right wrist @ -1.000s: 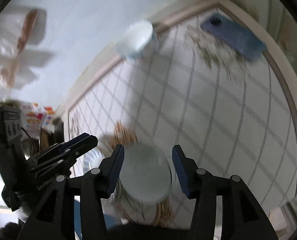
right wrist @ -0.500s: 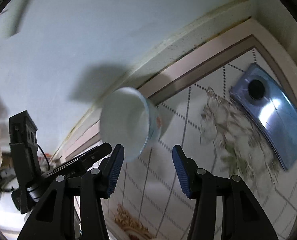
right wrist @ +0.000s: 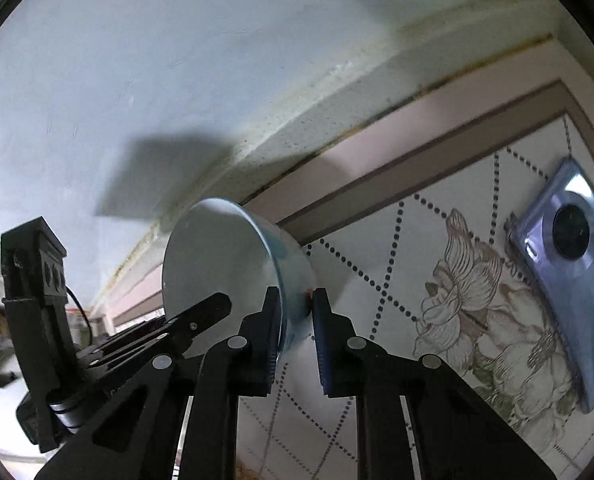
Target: Organize plates and bowls
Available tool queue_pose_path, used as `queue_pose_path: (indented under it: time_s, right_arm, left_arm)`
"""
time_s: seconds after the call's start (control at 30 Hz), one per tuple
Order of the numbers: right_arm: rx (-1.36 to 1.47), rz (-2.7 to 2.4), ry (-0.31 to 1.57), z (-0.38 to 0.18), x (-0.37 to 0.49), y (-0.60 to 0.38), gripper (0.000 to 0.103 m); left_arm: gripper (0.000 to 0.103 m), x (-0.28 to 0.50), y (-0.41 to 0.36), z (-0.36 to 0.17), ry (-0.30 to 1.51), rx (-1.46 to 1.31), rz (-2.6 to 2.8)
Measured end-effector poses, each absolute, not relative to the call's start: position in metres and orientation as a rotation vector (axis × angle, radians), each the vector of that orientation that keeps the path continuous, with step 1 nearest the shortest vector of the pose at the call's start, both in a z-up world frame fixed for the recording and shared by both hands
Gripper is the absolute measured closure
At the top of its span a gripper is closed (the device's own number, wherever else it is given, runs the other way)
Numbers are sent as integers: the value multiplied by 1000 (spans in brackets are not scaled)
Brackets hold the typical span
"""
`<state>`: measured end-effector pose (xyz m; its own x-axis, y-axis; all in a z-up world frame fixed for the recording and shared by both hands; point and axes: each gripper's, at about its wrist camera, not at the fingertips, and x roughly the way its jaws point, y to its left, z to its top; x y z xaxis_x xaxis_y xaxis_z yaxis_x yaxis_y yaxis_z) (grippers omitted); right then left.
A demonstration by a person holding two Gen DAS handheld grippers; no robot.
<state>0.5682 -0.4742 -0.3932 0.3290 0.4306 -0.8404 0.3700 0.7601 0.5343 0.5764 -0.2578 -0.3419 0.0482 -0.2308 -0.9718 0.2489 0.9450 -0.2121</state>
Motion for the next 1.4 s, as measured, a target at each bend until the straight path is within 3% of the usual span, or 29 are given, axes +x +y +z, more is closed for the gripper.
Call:
queue_pose_path:
  time_s: [0.57,1.0,1.4]
  right_arm:
    - [655,76,1217,-344,516,-428,87]
    - [630,120,1148,-279,418,-411,87]
    - [621,113,1172,-269,308,-391,87]
  left_arm:
    - [88,525,-247,-278,1347,70,-403]
    - [88,422,-214,-212,1264,79,-450]
    - [88,340,-199,-217,1294,86,-514]
